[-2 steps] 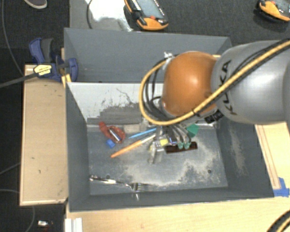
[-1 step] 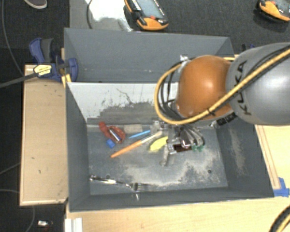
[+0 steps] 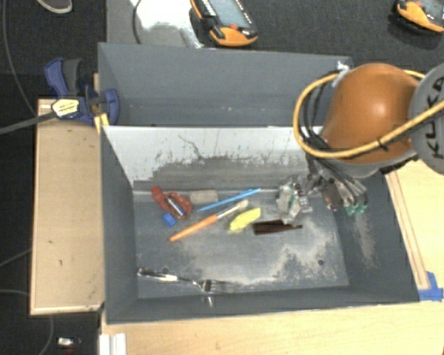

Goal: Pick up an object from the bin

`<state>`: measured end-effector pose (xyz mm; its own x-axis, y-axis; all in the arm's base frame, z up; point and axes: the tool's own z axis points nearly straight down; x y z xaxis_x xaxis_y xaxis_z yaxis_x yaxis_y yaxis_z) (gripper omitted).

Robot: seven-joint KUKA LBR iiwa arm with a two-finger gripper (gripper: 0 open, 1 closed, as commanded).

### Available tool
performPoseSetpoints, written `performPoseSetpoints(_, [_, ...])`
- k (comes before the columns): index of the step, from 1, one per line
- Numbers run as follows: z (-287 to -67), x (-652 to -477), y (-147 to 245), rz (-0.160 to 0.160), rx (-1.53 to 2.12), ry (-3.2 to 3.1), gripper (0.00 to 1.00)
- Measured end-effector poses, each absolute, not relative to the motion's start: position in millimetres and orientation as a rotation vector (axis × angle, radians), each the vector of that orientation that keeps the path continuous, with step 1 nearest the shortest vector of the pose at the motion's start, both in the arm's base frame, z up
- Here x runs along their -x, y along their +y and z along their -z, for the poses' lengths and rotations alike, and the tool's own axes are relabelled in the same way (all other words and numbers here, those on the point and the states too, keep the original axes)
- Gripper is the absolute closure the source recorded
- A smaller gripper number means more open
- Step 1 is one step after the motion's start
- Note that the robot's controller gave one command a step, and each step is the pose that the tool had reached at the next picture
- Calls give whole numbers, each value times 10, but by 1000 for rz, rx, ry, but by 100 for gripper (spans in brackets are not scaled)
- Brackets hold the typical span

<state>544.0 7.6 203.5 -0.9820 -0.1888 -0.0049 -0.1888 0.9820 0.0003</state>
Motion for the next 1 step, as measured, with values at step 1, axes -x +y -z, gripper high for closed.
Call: performPoseSetpoints(1, [-2035, -5440, 77, -1, 295, 3123, 100])
